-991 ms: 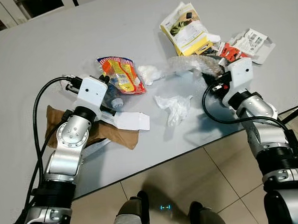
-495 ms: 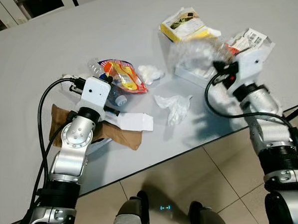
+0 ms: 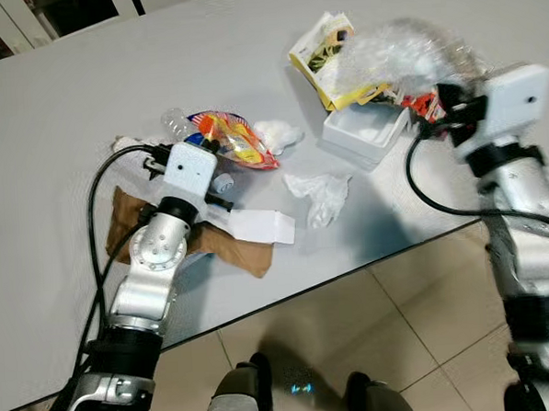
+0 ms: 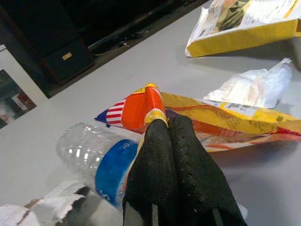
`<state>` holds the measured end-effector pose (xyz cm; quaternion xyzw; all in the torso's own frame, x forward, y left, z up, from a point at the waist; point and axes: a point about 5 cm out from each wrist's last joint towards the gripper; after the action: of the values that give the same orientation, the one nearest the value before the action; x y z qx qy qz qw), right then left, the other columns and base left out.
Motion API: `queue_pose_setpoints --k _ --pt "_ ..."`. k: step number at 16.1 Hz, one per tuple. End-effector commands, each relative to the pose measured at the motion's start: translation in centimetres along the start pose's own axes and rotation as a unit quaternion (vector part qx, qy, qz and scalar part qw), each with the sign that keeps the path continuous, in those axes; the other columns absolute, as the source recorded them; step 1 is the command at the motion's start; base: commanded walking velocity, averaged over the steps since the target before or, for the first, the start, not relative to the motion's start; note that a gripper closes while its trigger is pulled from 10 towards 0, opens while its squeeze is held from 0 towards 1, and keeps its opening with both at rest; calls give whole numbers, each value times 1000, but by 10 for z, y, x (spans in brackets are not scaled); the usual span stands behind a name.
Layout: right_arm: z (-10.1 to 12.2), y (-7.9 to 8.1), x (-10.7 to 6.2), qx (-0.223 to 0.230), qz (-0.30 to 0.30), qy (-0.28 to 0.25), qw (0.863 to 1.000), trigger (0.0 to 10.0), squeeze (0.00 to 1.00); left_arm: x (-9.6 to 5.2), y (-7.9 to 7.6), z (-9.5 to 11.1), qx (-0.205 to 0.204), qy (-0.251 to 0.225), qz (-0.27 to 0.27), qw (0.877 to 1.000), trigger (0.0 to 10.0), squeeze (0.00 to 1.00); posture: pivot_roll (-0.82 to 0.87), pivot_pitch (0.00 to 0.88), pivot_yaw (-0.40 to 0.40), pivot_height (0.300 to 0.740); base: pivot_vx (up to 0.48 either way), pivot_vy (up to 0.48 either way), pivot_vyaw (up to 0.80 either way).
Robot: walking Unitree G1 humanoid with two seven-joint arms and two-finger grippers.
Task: Picking trash to rubbish bin
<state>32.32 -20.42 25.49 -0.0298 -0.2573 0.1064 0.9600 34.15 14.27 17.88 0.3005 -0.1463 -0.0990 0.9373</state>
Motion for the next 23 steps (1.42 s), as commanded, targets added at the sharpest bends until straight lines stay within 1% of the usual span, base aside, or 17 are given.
queue_pose_setpoints --k 1,2,3,4,5,6,8,10,11,15,17,19,23 --pt "13 0 -9 -16 -13 -13 1000 0 0 1 -6 -4 -3 9 -2 1000 0 0 214 179 39 740 0 0 0" --pt "16 1 -14 -19 -16 -14 1000 0 0 1 -8 -5 -5 10 -2 1000 0 0 211 178 39 740 0 0 0" --pt "20 2 -22 -27 -25 -13 999 0 0 2 -12 -6 -11 13 -2 1000 0 0 191 165 33 740 0 0 0" --pt "21 3 -27 -26 -34 -11 999 4471 0 2 -14 -6 -14 14 -1 1000 0 0 182 160 31 740 0 0 0" --pt "24 3 -35 -24 -57 -6 998 10000 0 4 -17 -6 -20 14 0 1000 0 0 170 153 29 740 0 0 0" --pt "25 4 -44 -7 -90 -5 996 10000 0 5 -20 -6 -26 12 1 1000 0 0 153 139 24 740 0 0 0" --pt "23 11 -62 1 -130 8 991 10000 0 12 -21 0 -37 3 12 999 0 0 130 120 21 740 0 0 0" --pt "21 14 -73 6 -156 18 988 10000 0 18 -20 8 -44 -12 24 999 0 0 114 109 20 740 0 0 319" --pt "21 15 -78 11 -170 25 985 10000 0 22 -18 17 -48 -29 36 998 0 0 106 107 17 740 0 0 800" --pt "20 21 -85 9 -174 43 984 10000 0 24 -10 30 -53 -62 48 996 0 0 103 109 11 740 0 0 800" --pt "17 25 -89 12 -174 56 983 10000 0 20 -5 33 -41 -77 58 994 0 0 104 108 4 740 0 0 800" --pt "16 27 -89 15 -171 61 983 10000 0 18 -5 33 -35 -80 60 994 0 0 106 108 -1 740 0 0 800" --pt "14 30 -88 18 -167 69 983 10000 0 17 -7 36 -38 -82 62 994 0 0 107 107 -5 740 0 0 800"
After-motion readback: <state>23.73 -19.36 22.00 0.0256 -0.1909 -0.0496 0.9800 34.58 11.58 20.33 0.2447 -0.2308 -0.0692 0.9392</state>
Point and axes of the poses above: a point about 5 cm out from each wrist's last joint towards the gripper, its own x axis pointing out of the wrist towards the gripper, its own z axis along the axis of the wrist's last joint, y = z × x, and after that the axes turned 14 degrees about x, right-handed
